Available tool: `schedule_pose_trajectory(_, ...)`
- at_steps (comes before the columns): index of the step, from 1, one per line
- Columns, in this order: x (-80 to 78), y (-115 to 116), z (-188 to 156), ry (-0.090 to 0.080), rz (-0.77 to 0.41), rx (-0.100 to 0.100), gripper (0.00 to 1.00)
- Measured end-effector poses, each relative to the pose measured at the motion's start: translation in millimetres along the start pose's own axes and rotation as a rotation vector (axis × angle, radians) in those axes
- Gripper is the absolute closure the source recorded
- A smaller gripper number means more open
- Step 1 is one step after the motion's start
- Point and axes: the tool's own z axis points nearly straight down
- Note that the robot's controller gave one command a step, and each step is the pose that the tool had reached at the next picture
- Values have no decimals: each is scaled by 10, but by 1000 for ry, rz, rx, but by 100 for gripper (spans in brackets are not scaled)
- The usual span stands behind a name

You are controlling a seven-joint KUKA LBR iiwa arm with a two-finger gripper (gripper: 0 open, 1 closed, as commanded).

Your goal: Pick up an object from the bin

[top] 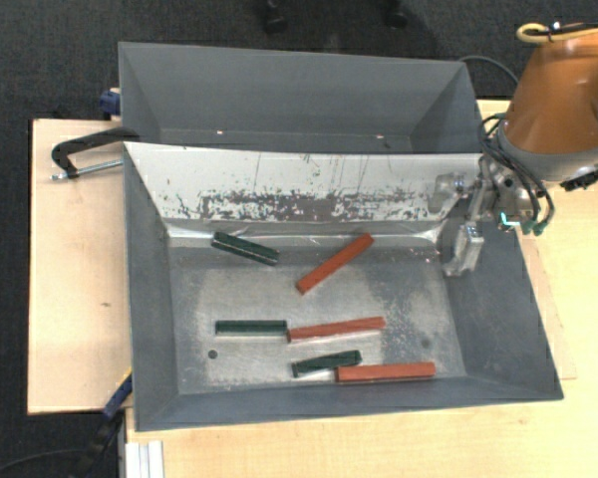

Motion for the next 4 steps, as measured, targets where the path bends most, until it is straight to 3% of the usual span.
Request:
schedule_pose_trajectory(1, 7, 463, 1208, 1, 297, -2, 0)
schedule_pose_trajectory(2, 22, -238, 859, -12, 651, 1, 0)
schedule_pose_trajectory(3, 214, 478, 877, -3, 700, -4, 0)
schedule_pose_trajectory(4, 748, 1238, 1189, -1, 504, -2, 0)
